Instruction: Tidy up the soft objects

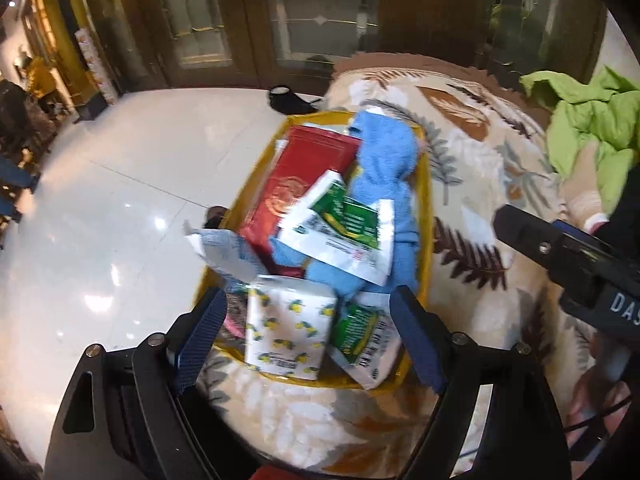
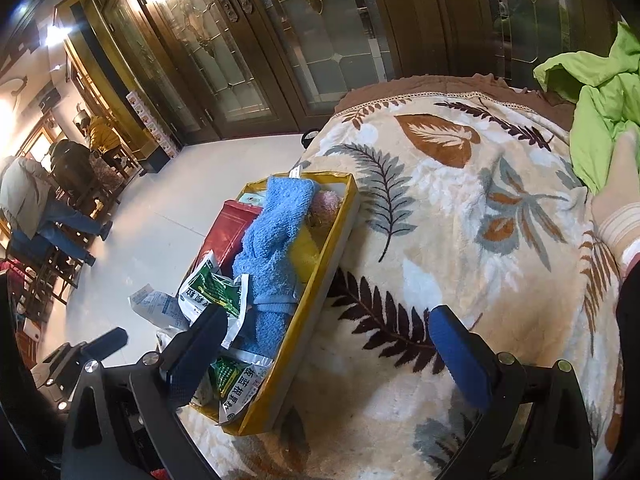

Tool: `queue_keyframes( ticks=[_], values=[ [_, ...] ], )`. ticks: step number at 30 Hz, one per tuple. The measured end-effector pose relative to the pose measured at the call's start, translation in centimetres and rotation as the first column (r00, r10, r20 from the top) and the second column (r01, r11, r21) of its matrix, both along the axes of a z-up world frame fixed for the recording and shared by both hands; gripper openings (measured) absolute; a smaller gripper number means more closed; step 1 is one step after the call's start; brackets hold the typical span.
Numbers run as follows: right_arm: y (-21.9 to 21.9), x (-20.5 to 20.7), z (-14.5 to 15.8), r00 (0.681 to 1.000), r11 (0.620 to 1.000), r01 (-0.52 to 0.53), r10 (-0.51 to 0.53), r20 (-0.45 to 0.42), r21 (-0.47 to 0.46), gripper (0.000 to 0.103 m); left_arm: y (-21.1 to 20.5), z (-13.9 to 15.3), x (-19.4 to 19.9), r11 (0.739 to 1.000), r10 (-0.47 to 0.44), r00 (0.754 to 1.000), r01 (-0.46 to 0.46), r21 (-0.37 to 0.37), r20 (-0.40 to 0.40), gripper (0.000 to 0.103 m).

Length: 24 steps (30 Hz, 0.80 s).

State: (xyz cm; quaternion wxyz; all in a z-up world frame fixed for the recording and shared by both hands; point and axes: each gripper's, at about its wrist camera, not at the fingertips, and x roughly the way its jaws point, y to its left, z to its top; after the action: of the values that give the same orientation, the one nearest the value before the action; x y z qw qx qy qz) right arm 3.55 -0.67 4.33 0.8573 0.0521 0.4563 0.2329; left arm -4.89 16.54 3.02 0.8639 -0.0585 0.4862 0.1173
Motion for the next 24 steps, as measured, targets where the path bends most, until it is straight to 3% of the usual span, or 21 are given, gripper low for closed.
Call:
queue_keyframes(
  ticks=[14, 24],
  values=[
    [0.09, -0.15, 0.05, 1.000, 1.000, -0.005, 0.005, -0.001, -0.005, 0.102, 0.27, -0.59, 0.04, 0.999, 0.004, 1.000, -0.004, -0.038, -0.010, 0.084],
    [0.28, -0.06, -0.29, 1.000, 1.000, -0.011, 0.011, -0.010, -0.009, 0.102, 0.65, -0.08, -0.35, 1.000, 0.016, 0.999, -0.016, -0.016, 0.033, 0.085]
  ],
)
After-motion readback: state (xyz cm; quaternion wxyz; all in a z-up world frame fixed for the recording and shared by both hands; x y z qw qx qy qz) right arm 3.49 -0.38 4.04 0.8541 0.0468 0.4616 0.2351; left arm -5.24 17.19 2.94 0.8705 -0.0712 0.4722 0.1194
